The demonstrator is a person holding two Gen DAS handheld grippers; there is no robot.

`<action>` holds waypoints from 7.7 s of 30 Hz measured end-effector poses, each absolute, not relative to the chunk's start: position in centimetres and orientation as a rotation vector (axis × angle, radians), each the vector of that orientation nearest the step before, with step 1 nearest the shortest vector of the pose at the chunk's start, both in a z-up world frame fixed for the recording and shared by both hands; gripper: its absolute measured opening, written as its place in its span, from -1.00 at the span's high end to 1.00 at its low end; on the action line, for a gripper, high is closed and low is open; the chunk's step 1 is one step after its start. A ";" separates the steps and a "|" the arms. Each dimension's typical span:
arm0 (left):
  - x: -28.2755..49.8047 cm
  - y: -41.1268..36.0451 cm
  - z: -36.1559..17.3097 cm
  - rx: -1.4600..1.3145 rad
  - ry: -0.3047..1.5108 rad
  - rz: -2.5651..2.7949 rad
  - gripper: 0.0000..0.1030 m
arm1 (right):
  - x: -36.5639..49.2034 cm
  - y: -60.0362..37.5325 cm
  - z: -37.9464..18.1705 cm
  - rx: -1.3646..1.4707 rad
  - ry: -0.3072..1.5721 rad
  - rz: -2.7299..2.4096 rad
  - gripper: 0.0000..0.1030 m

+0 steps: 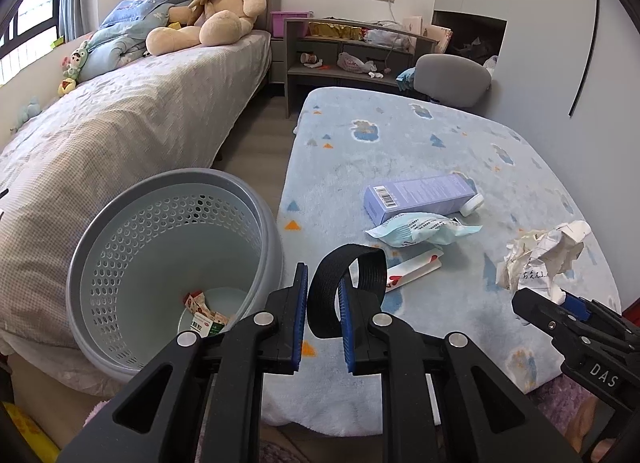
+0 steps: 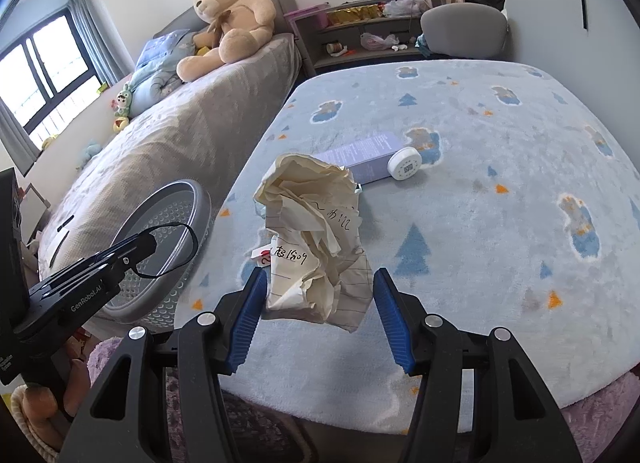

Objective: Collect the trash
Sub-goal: 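Carry the strap and crumpled paper over the grey basket with both tools, then open both tools to drop the strap and paper into the basket, then move both tools back over the bed, then grasp the white card with red hearts with the right tool, then grasp the wet-wipes pack with the left tool while the right tool holds the card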

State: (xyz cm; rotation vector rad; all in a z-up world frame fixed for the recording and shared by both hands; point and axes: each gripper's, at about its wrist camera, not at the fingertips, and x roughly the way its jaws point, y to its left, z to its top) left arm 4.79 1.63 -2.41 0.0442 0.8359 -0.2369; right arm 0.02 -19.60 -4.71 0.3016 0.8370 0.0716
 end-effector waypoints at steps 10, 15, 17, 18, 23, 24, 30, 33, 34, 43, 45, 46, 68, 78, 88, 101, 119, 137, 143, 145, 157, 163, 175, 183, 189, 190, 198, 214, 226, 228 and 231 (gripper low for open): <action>5.2 5.4 -1.3 0.047 0.807 -0.201 0.71 | 1.1 -16.1 -4.1 0.286 0.842 0.139 -0.05; 5.8 7.7 -1.5 0.027 0.811 -0.168 0.71 | 2.4 -13.8 -4.0 0.268 0.852 0.189 -0.05; 6.1 8.6 -1.7 0.022 0.814 -0.156 0.71 | 2.9 -12.7 -4.0 0.261 0.854 0.211 -0.05; 6.3 9.0 -1.8 0.021 0.814 -0.147 0.71 | 3.3 -12.2 -4.0 0.255 0.855 0.223 -0.05; 7.3 11.2 -2.4 -0.012 0.822 -0.105 0.71 | 5.2 -9.3 -4.4 0.226 0.871 0.279 -0.05; 7.5 11.6 -2.6 -0.018 0.825 -0.097 0.71 | 5.6 -8.8 -4.5 0.222 0.875 0.292 -0.05; 8.8 13.9 -3.7 -0.028 0.841 -0.051 0.71 | 8.1 -5.8 -5.2 0.196 0.894 0.351 -0.05; 9.2 14.8 -4.2 -0.030 0.847 -0.034 0.71 | 9.2 -4.1 -5.4 0.167 0.899 0.380 -0.05; 9.4 15.1 -4.4 -0.031 0.850 -0.028 0.71 | 9.6 -3.5 -5.5 0.158 0.901 0.391 -0.05; 10.7 17.2 -6.1 -0.034 0.886 0.014 0.71 | 12.0 0.3 -5.9 0.117 0.922 0.462 -0.05; 10.9 17.6 -6.2 -0.040 0.891 0.018 0.71 | 12.4 0.9 -5.8 0.112 0.920 0.474 -0.05; 11.0 17.8 -6.3 -0.041 0.892 0.020 0.71 | 12.6 1.1 -5.9 0.107 0.920 0.478 -0.05; 9.8 18.4 -5.7 -0.032 0.873 0.080 -0.24 | 11.8 0.0 -5.5 0.123 0.908 0.444 -0.05; 8.7 17.6 -5.1 -0.032 0.869 0.081 -0.32 | 9.6 -2.5 -5.4 0.139 0.911 0.391 -0.20; 7.5 15.0 -4.4 -0.037 0.865 0.033 -0.36 | 6.5 -8.1 -6.1 0.150 0.902 0.267 -0.50; 6.8 10.3 -4.4 -0.016 0.874 -0.058 -0.42 | 6.4 -13.8 -8.9 0.162 0.941 0.142 -0.87; 7.1 9.5 -5.3 -0.009 0.902 -0.077 -0.42 | 10.5 -13.2 -11.5 0.096 1.041 0.107 -0.88; 6.8 9.3 -5.7 0.000 0.912 -0.081 -0.42 | 10.7 -12.3 -11.9 0.008 1.013 0.073 -0.63; 6.8 8.1 -5.4 0.021 0.913 -0.103 -0.42 | 9.1 -12.6 -11.3 0.013 1.001 0.084 -0.63; 6.8 7.4 -5.3 0.032 0.909 -0.117 -0.42 | 8.3 -13.1 -11.0 0.021 0.996 0.080 -0.63; 8.4 0.1 -5.2 0.094 0.907 -0.287 -0.42 | 3.6 -19.6 -8.7 0.132 0.959 0.010 -0.63; 9.7 -4.1 -5.4 0.193 0.892 -0.435 -0.42 | 2.1 -22.7 -8.2 0.182 0.937 -0.031 -0.63; 13.1 -8.7 -5.7 0.286 0.916 -0.700 -0.42 | 0.8 -25.7 -8.1 0.249 0.912 -0.075 -0.63; 13.4 -10.8 -6.9 0.334 0.948 -0.778 -0.42 | 0.0 -27.2 -7.8 0.281 0.890 -0.088 -0.63; 13.7 -11.5 -7.9 0.355 0.988 -0.783 -0.42 | -0.6 -28.1 -7.9 0.305 0.884 -0.091 -0.63; 13.8 -11.5 -8.1 0.357 0.993 -0.782 -0.42 | -0.7 -28.2 -7.9 0.308 0.883 -0.091 -0.63; 13.5 -11.7 -9.7 0.367 1.066 -0.801 -0.42 | -1.5 -28.7 -7.8 0.324 0.874 -0.090 -0.63; 11.2 -12.7 -10.2 0.280 1.085 -0.689 -0.42 | -3.4 -29.7 -7.3 0.339 0.853 -0.104 -0.63; 11.8 -13.1 -10.5 0.221 1.088 -0.580 0.00 | -4.8 -30.0 -7.1 0.343 0.847 -0.116 -0.63; 11.4 -13.0 -10.4 0.219 1.075 -0.568 0.03 | -5.0 -30.0 -7.0 0.344 0.846 -0.118 -0.63; 10.6 -12.7 -10.4 0.211 1.073 -0.561 0.04 | -5.3 -30.0 -6.8 0.345 0.842 -0.120 -0.63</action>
